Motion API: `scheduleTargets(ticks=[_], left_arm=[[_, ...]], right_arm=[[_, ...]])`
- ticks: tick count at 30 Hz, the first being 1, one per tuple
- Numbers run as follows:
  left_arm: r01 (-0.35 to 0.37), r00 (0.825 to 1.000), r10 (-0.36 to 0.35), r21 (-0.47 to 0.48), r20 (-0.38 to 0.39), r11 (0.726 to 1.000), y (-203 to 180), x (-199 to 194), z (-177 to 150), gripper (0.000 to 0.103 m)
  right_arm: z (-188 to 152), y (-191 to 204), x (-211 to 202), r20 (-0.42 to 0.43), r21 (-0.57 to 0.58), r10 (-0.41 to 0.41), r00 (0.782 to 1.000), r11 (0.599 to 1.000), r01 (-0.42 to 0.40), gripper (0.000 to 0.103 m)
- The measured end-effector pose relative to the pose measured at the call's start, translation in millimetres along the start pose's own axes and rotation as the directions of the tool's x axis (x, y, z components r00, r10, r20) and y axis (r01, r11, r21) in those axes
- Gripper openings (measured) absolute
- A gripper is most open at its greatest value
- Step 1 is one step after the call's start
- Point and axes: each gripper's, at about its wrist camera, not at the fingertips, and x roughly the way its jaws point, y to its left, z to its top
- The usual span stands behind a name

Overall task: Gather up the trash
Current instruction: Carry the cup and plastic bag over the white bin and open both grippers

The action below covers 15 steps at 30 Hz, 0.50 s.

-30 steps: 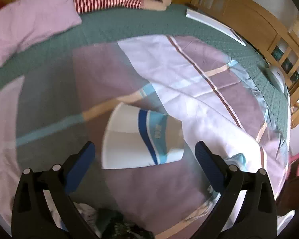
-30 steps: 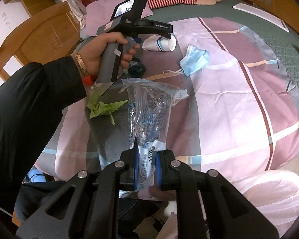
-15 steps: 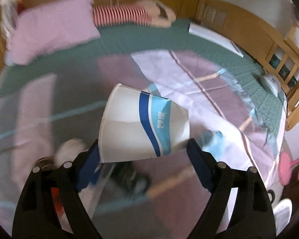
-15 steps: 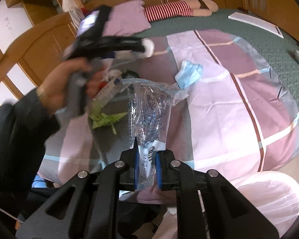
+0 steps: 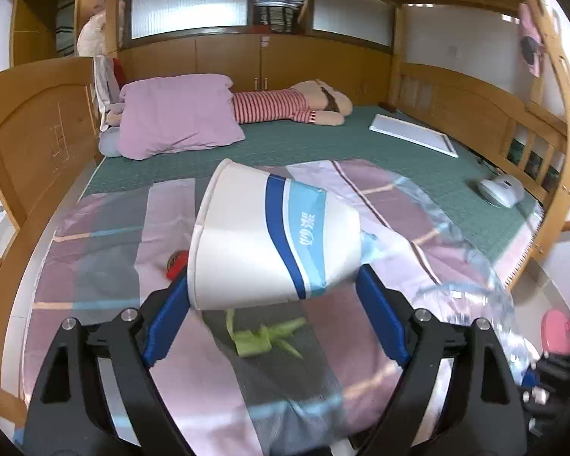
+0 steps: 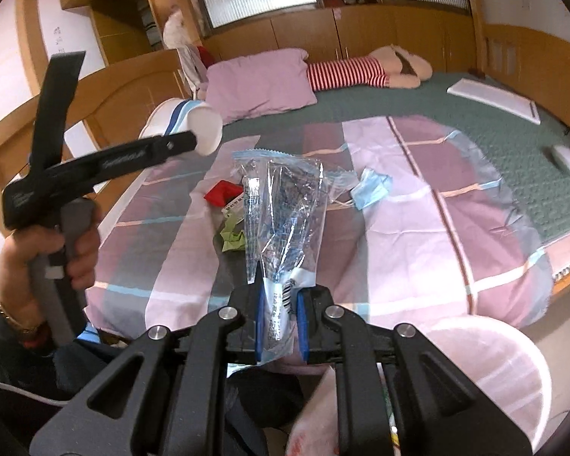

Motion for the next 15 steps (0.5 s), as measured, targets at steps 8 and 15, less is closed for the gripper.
scheduleTargets(ticks=[8,15], left_arm=[[0.048,0.999,-0.047,0.049,-0.02,0.998,-40.8,-44.7,-29.6,0.085],[0.053,0.998,-0.052,0.063,-0.021,0.997,-73.6,-77.1,-52.9,0.085]], right_arm=[[-33.5,-27.1,-51.2,0.034,0.022,-0.053,0.998,0.998,0.052,0.015],[-57.2,-54.1,-82.6,0.044,0.035,-0.121,0.992,0.992,0.12,0.015]])
